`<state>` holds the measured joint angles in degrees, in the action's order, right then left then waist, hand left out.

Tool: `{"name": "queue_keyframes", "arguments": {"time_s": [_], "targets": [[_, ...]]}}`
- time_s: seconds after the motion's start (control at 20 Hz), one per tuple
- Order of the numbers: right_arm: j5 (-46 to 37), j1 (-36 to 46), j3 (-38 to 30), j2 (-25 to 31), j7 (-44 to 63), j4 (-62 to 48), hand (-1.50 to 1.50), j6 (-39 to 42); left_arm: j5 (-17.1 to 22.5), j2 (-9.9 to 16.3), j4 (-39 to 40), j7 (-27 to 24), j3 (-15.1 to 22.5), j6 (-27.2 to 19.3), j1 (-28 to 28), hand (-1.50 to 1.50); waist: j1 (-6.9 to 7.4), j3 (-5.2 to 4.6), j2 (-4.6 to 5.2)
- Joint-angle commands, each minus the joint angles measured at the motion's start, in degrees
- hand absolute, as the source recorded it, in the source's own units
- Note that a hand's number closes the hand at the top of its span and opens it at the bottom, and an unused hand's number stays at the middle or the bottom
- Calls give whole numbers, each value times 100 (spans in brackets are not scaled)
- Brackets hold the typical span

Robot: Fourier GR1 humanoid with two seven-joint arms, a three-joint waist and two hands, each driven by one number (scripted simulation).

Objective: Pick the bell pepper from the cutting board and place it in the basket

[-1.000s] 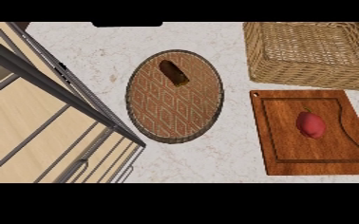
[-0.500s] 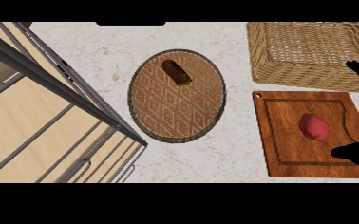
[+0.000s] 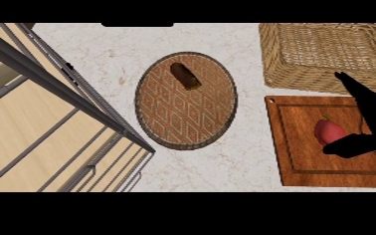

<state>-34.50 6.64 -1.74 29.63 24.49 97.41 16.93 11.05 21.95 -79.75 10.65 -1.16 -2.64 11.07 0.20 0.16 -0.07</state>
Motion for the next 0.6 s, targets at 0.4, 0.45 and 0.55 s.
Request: {"name": "queue_keyframes", "arguments": {"time_s": [0.4, 0.45, 0.55], "targets": [[-509, 13, -190, -200, -448, -382, -150, 340, -381, -283, 772, -31, -335, 219, 549, 0, -41, -16, 12], [-109, -731, -606, 176, -735, 251, -150, 584, -299, -261, 269, 39, -331, 185, 221, 0, -72, -16, 0], [-360, -361, -524, -180, -739, -143, -150, 485, -426, -405, 129, 34, -335, 214, 26, 0, -28, -16, 5]]}}
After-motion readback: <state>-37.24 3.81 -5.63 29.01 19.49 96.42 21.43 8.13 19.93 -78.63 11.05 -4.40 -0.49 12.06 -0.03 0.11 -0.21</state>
